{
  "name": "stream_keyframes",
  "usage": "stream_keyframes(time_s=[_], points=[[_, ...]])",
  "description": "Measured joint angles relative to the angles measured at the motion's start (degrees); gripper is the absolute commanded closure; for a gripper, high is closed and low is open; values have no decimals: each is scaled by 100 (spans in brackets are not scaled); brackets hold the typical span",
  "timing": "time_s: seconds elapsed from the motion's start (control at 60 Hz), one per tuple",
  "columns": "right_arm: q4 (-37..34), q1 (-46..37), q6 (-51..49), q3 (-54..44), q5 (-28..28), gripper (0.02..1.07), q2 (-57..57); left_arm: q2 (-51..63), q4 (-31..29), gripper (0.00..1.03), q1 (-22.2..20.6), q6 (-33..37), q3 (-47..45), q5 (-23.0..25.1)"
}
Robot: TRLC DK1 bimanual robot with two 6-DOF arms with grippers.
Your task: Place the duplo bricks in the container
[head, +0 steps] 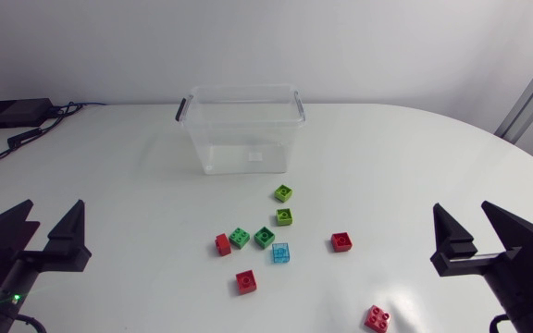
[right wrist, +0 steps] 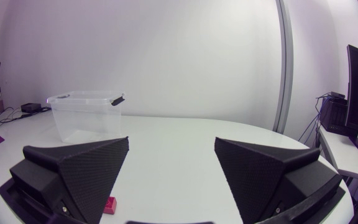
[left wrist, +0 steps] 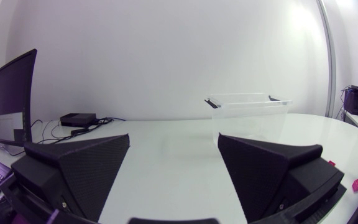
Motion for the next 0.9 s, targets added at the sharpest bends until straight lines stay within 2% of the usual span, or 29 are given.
stream_keyframes(time_s=[0.683,0.9], points=[[0,70,0,0,0,7,-9,0,-11,4,-146,4,0,0],[-2,70,-2,0,0,7,-11,0,-256,4,-146,4,79,0]])
